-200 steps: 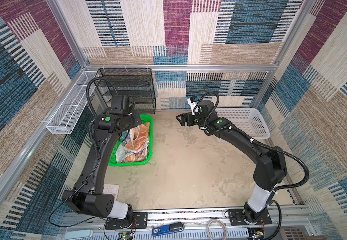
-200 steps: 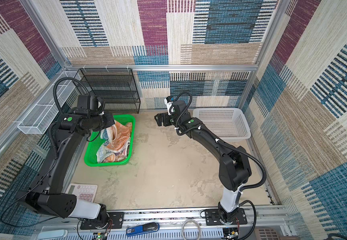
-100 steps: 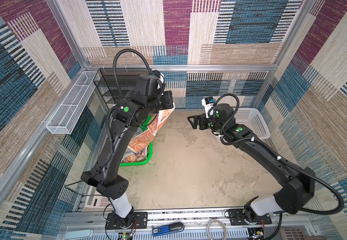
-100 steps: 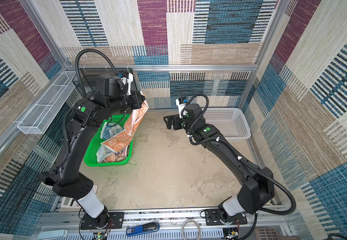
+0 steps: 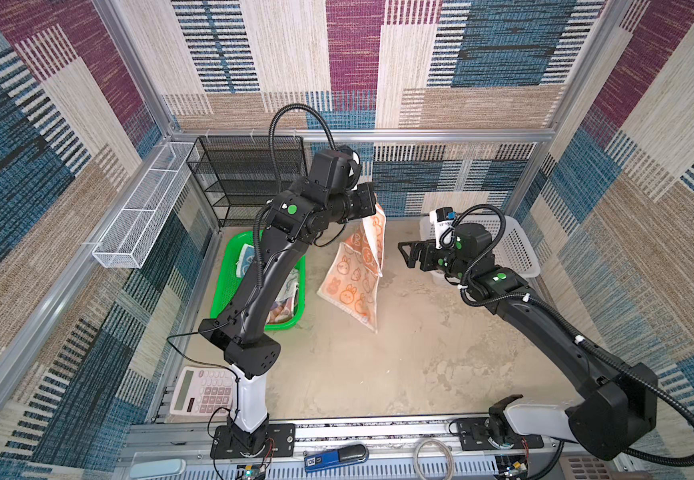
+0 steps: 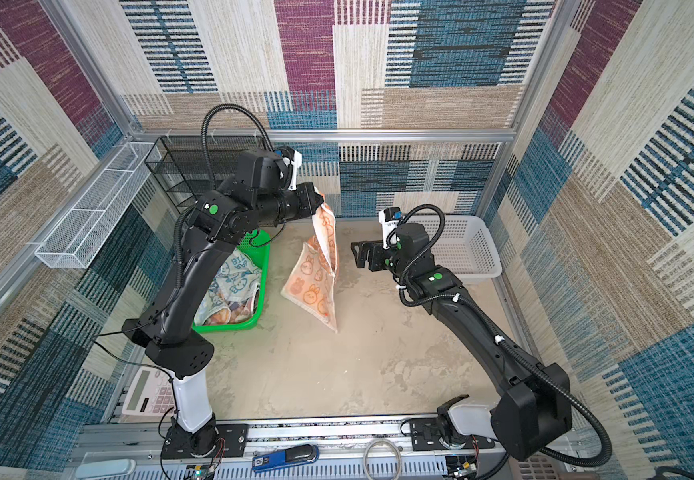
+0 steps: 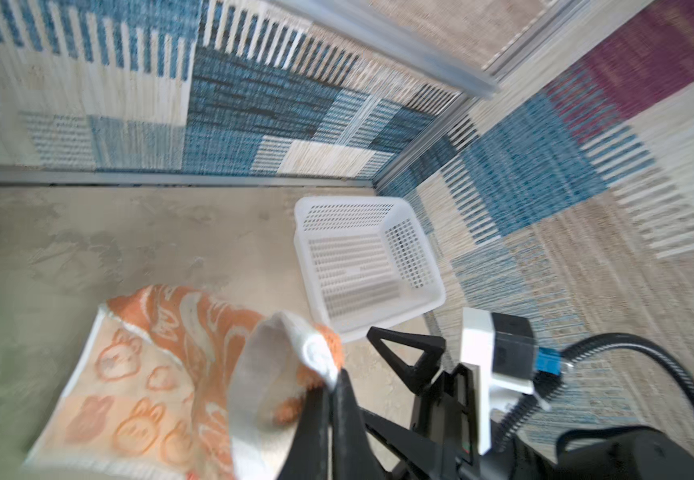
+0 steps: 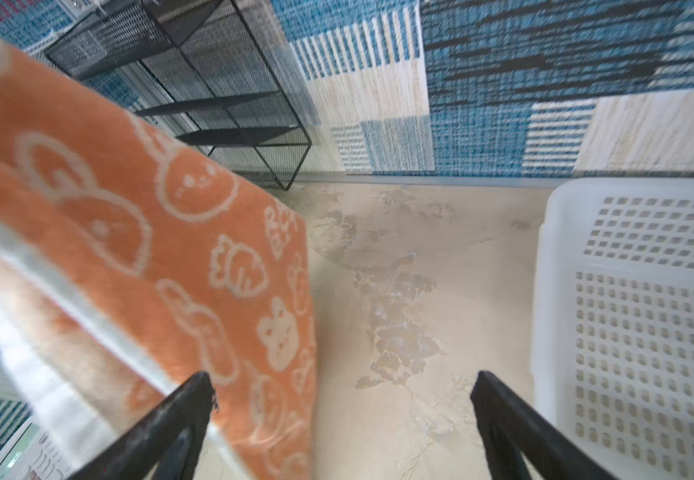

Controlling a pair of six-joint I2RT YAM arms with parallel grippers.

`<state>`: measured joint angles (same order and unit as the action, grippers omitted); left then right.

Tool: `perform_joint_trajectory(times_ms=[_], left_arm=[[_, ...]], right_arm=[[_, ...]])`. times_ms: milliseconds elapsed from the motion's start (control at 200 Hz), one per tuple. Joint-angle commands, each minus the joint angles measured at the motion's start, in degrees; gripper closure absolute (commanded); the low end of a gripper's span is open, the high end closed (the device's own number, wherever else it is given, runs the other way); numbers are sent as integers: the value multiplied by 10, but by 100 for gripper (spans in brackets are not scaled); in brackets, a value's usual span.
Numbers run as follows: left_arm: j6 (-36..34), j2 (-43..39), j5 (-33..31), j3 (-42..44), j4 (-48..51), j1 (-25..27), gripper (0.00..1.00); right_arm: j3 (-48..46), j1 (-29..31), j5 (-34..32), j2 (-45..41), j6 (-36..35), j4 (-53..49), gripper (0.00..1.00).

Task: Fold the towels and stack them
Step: 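Lift the orange towel out with the left gripper and drape it onto the table, then grasp the orange towel's near corner with the right gripper while the left gripper holds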

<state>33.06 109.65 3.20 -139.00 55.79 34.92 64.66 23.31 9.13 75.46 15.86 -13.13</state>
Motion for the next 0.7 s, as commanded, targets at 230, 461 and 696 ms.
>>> perform_joint_trajectory(times_ms=[230, 461, 696], left_arm=[[36, -69, 25, 345, -120, -96, 100], [23, -76, 35, 401, -129, -128, 100], [22, -61, 58, 401, -128, -128, 100]], right_arm=[[-51, 5, 52, 70, 13, 53, 1], [-72, 49, 48, 113, 2, 70, 1], [-57, 66, 45, 188, 3, 103, 1]])
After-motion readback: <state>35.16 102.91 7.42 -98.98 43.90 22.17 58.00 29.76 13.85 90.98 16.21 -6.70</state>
